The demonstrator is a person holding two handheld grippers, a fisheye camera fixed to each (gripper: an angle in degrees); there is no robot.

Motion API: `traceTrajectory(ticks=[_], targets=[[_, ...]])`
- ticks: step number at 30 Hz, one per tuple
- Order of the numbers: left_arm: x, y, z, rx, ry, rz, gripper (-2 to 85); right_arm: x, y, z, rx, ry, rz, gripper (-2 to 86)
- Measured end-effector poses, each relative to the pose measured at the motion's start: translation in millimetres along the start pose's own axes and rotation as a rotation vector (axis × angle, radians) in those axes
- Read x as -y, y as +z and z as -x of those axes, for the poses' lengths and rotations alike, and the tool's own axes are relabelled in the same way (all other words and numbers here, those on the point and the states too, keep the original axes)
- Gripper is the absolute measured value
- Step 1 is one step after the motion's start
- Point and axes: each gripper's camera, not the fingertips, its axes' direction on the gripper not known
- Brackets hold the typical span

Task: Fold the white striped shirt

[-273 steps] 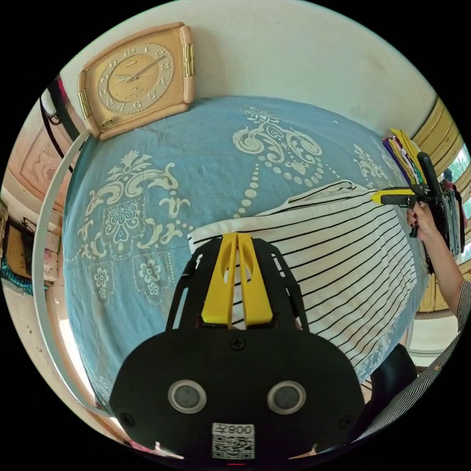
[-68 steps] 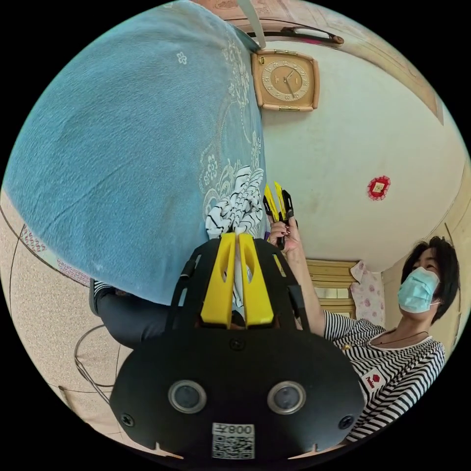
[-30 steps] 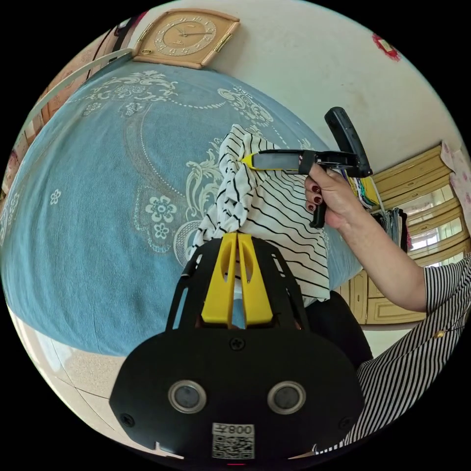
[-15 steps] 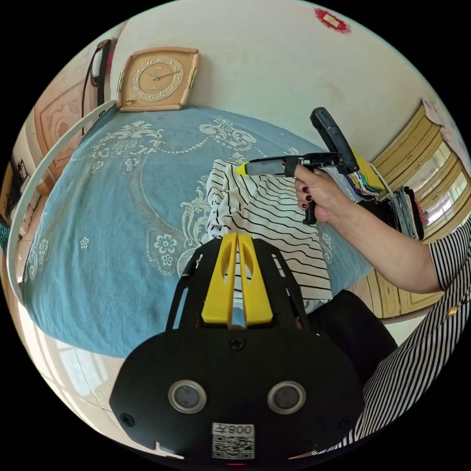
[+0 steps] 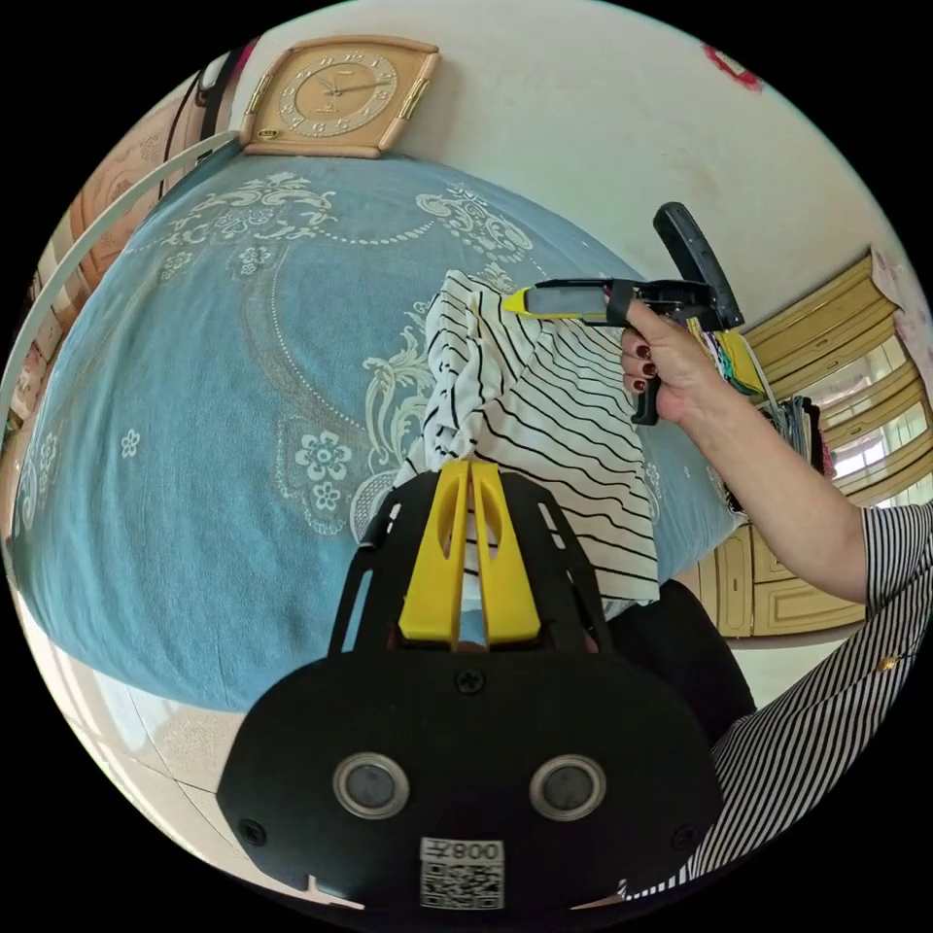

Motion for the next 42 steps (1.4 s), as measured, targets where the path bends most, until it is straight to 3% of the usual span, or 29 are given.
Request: traceTrajectory(ticks=[6, 18, 21, 28, 42], targets=[[-27.9, -30.1, 18.6, -0.081, -0.054, -0.029, 0.8, -78.5, -70.4, -24.5, 0.136, 0.075, -0.138, 0.5], [-36.3, 11.6, -24.8, -0.379, 0.095, 0.270, 6.0, -270.7, -81.4, -96.3, 0.458, 0.452, -0.061, 6.7], [-26.8, 39.0, -21.9, -0.468, 0.027, 0.355, 6.3, -287.5, -79.0, -111.3, 0.544, 0.490, -0.041, 8.0], [-20.2, 56.5, 6.1, -0.564, -0.153, 0.317, 2.3, -308.5, -74.0, -141.6, 0.682, 0.571, -0.023, 9.4], [-15.7, 42.1, 32.3, -0.594, -0.138, 0.274, 1.3, -329.3, -57.8, -170.1, 0.954, 0.683, -0.074, 9.6]])
